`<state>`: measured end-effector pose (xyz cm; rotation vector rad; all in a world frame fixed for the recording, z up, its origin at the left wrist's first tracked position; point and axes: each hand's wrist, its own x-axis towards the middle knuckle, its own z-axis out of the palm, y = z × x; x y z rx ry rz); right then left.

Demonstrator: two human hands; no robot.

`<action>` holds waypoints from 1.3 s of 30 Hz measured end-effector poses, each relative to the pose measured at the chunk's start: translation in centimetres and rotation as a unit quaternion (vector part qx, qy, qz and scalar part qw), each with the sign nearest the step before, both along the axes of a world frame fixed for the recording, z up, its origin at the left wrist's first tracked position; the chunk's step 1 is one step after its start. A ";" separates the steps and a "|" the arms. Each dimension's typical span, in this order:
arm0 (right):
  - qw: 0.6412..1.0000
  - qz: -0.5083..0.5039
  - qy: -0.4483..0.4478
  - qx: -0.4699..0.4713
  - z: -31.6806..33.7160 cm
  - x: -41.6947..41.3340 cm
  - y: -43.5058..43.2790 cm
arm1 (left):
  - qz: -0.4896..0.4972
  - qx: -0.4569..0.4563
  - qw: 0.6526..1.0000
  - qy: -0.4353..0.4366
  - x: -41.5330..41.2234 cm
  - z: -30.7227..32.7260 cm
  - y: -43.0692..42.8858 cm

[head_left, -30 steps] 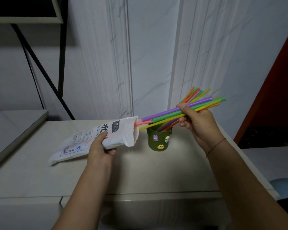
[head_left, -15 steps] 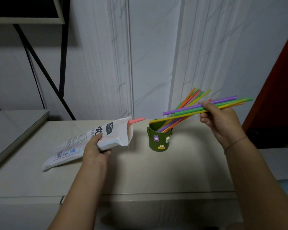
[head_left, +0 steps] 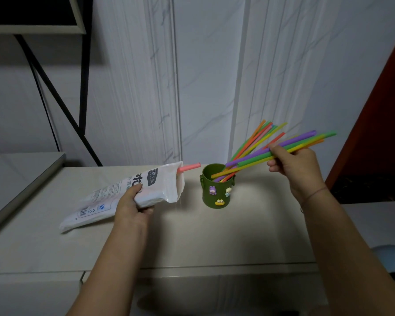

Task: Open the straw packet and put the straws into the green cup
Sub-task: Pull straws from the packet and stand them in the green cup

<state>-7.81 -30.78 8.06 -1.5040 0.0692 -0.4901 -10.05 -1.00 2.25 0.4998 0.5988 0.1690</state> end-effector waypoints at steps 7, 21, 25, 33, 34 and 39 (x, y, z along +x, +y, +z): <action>0.998 0.022 0.027 -0.056 -1.5 0.8 1.7 | -0.007 -0.008 1.000 -0.005 -0.1 0.0 -0.5; 0.991 0.114 0.064 -0.039 -3.2 1.9 5.3 | -0.013 0.013 1.000 0.007 -0.1 -0.1 -1.0; 0.996 0.079 0.046 0.023 -3.3 2.0 4.9 | -0.012 0.016 1.000 0.007 0.0 -0.1 -0.9; 0.990 0.070 0.040 0.117 -3.9 3.0 5.3 | -0.015 0.010 1.000 0.012 0.0 -0.1 -1.5; 0.988 0.082 0.042 0.121 -4.0 3.1 5.6 | -0.016 0.009 1.000 0.012 0.0 -0.1 -1.5; 0.987 0.128 0.038 0.085 -4.5 3.8 6.4 | -0.023 0.016 1.000 0.011 0.1 -0.3 -1.5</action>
